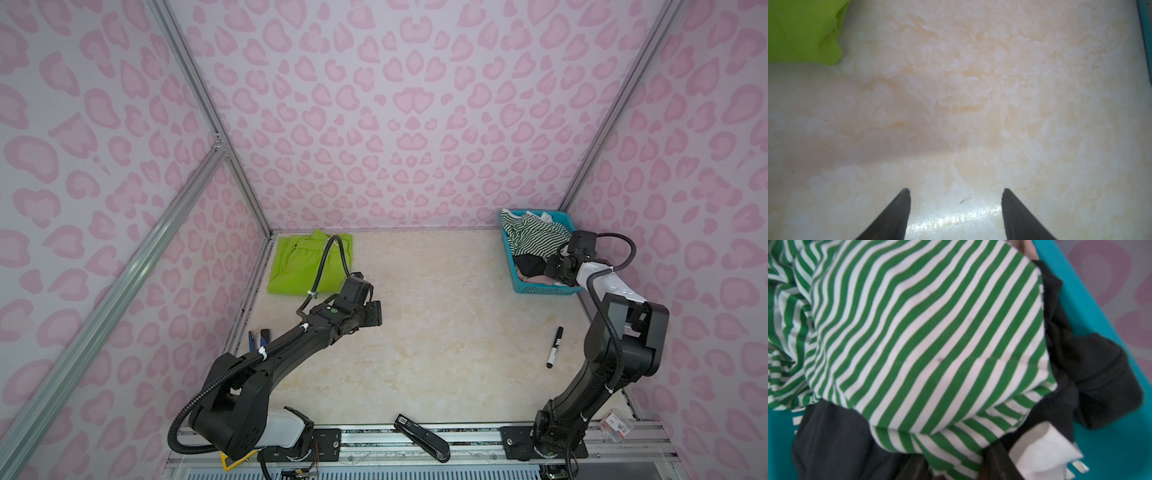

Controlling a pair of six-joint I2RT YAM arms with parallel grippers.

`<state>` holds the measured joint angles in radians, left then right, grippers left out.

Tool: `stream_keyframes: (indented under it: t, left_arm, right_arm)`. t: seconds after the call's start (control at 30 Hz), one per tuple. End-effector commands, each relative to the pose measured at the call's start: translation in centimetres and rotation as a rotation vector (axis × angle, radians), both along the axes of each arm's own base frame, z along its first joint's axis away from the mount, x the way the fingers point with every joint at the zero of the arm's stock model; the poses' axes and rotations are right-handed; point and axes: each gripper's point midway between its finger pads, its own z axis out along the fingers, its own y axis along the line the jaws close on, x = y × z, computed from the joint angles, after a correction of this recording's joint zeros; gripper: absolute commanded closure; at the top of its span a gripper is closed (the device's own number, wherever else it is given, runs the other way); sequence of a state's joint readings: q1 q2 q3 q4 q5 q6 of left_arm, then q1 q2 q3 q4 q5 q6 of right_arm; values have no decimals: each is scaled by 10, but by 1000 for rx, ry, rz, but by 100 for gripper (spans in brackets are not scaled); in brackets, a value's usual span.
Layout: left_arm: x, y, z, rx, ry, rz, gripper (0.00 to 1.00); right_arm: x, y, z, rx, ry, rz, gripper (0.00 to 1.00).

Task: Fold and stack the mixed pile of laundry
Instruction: 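Reach the right gripper into the teal basket while the left presses the shorts, then grasp the green striped shirt with the right gripper and lift it out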

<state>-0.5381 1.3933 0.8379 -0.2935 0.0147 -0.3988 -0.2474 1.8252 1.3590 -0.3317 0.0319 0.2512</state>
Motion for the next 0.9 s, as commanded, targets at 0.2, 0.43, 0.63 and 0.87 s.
stream_keyframes:
  t: [0.2, 0.43, 0.63, 0.87]
  left_arm:
    - [-4, 0, -11, -30, -2, 39, 30]
    - [0, 7, -3, -4, -12, 76, 30]
    - [10, 14, 25, 34, -48, 121, 30]
    - [3, 28, 62, 17, -92, 169, 28]
  right_arm:
    - [-5, 20, 63, 22, -164, 74, 100]
    - [-24, 78, 152, 37, -306, 264, 100]
    - [-72, 228, 274, -1, -456, 676, 100]
    - [-128, 346, 273, 91, -442, 983, 100]
